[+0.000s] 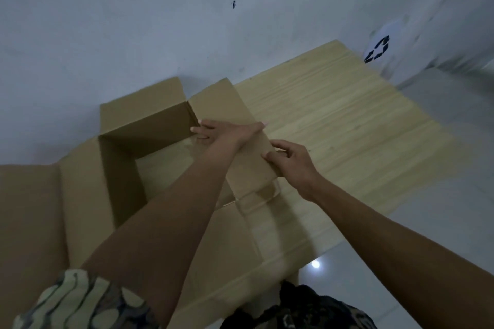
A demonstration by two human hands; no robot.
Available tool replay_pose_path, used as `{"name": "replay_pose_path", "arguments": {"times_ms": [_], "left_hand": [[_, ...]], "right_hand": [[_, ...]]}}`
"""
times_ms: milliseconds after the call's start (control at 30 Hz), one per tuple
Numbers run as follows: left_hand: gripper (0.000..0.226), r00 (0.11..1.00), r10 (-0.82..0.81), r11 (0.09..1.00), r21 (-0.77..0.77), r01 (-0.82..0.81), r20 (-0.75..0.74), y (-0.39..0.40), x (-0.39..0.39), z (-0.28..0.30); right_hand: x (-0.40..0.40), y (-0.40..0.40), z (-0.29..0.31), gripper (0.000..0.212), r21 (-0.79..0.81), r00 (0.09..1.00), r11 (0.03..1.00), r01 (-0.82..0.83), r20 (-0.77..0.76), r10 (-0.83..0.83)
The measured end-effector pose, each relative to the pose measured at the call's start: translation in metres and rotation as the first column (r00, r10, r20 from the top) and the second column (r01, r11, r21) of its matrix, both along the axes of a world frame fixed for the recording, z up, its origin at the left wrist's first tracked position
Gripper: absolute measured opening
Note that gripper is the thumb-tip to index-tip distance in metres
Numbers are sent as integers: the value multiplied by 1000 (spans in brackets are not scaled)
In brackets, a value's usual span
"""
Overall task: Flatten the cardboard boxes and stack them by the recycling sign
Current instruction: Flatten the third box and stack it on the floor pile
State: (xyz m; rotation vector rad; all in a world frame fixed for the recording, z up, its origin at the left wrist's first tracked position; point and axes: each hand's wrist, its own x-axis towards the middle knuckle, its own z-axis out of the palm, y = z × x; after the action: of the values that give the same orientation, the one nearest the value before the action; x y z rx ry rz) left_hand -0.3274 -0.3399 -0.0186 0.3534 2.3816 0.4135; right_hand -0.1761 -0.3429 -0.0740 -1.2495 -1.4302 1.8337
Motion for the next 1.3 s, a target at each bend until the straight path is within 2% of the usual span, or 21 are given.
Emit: {"name": "replay_pose_path", "arguments": {"times_ms": [100, 200, 267, 333, 367, 467, 500, 633, 800, 1000, 1200, 1300], "left_hand": [[131, 1000, 16, 1000, -11, -16, 1, 10, 1, 6], [105, 998, 51, 998, 38, -49, -36, 17, -1, 16], [98, 995, 97, 992, 89, -94, -32, 20, -6, 16], [92, 995, 101, 984, 145, -99, -11, 20, -13, 13], [83, 996, 87, 982, 171, -86, -1, 17, -15, 16], [30, 999, 42, 969, 242, -40, -1, 7, -19, 28], [25, 999, 54, 967, 248, -51, -5, 4, -22, 31], [34, 992, 112, 945, 300, -126, 63, -16, -39, 43], [38, 981, 159, 884, 427, -191, 110, -48, -59, 69], [35, 984, 124, 806, 591, -27, -124, -91, -80, 105], [40, 911, 126, 740, 649, 177, -392, -142, -106, 151], [41, 887, 183, 692, 697, 189, -423, -164, -114, 170]], "right_hand": [[2, 7, 10, 20, -99, 997, 994, -56, -61, 50], [-8, 12, 2, 43, -251, 999, 968, -13, -35, 5], [-20, 18, -23, 46, -151, 981, 988, -26, 186, 55], [-30, 19, -50, 49, -90, 864, 983, -158, 470, 182], [-34, 17, -61, 53, -99, 806, 974, -205, 547, 225], [-45, 11, -82, 58, -92, 736, 970, -224, 637, 230], [-47, 10, -88, 59, -99, 734, 973, -209, 641, 223], [-54, 13, -94, 50, -186, 802, 968, -170, 544, 246], [-52, 12, -69, 35, 5, 779, 978, -208, 606, 162], [-32, 18, 0, 32, 343, 741, 937, -68, 646, -183], [-24, 16, 84, 37, 573, 759, 808, 139, 462, -458], [-28, 12, 122, 34, 638, 786, 740, 213, 339, -518]]}}
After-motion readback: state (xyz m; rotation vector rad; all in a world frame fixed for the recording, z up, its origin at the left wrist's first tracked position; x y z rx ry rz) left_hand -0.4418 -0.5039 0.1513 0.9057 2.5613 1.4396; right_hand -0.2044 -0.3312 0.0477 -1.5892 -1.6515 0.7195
